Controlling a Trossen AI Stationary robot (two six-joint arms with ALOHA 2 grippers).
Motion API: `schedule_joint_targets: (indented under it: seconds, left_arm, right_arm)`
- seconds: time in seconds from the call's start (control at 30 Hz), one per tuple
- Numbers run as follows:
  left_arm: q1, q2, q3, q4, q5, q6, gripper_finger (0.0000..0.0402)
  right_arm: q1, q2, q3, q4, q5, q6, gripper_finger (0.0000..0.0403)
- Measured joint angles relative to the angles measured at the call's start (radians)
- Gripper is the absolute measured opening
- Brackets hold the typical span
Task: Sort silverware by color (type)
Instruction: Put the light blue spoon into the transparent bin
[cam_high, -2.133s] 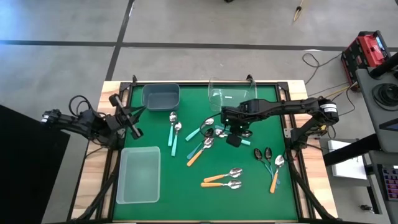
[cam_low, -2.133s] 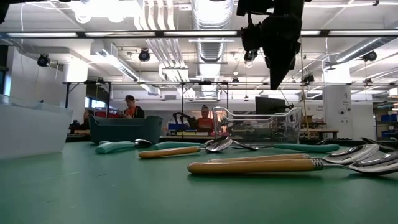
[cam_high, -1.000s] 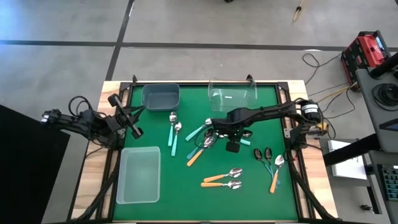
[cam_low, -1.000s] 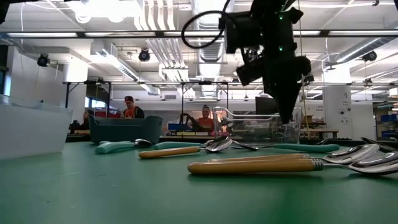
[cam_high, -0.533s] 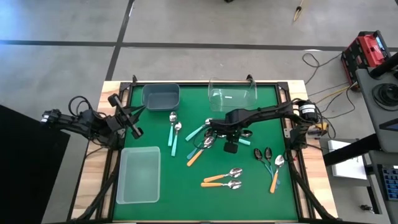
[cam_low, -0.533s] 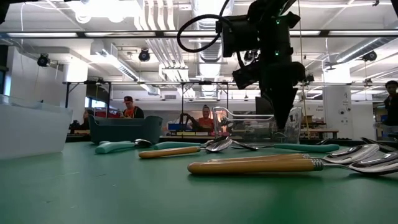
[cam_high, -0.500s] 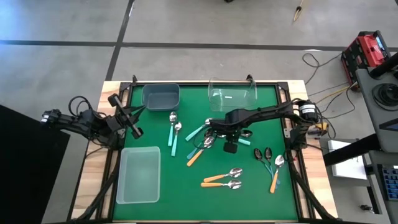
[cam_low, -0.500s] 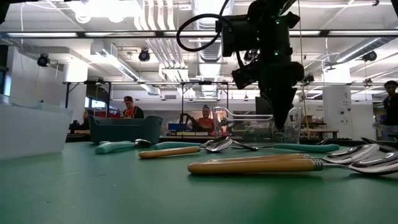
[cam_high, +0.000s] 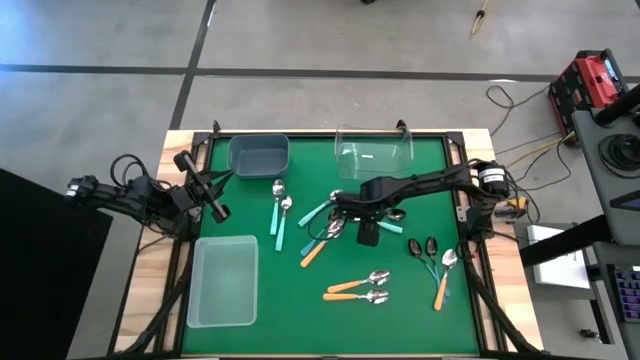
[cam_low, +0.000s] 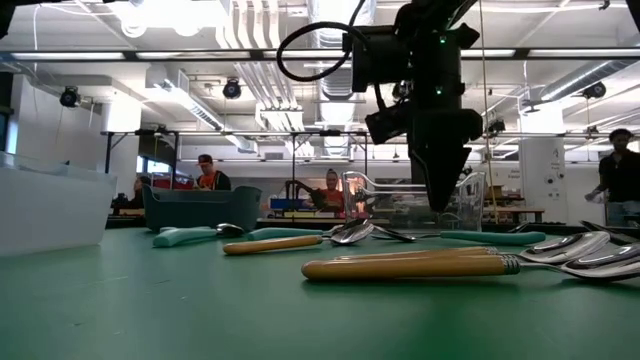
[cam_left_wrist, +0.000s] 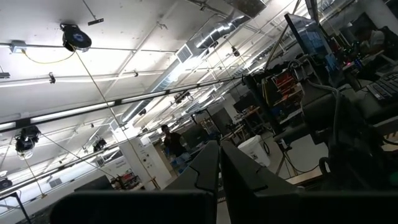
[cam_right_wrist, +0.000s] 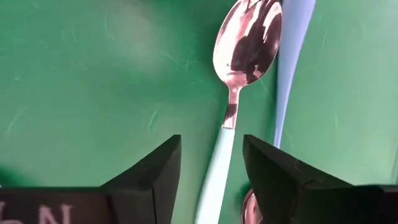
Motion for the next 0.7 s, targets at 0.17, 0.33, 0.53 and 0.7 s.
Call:
schedule_joint_targets:
  seconds: [0.17,0.33,0.53,0.7]
  left_arm:
    - [0.000,0.000,0.000,0.000,0.000,0.000,0.0000]
    - [0.000,0.000,0.000,-0.002,0.000,0.000,0.0000]
    - [0.000,0.000,0.000,-0.002,0.000,0.000,0.0000]
    - [0.000,0.000,0.000,-0.005,0.000,0.000,0.0000]
  right_arm:
    - [0.000,0.018,0.000,-0.001,0.027,0.020,0.0162]
    - [0.000,0.037,0.000,-0.002,0.027,0.035,0.0160]
    - [0.000,0.039,-0.012,-0.004,0.051,0.038,0.0159]
    - [0.000,0.039,-0.036,0.003,0.051,0.037,0.0150]
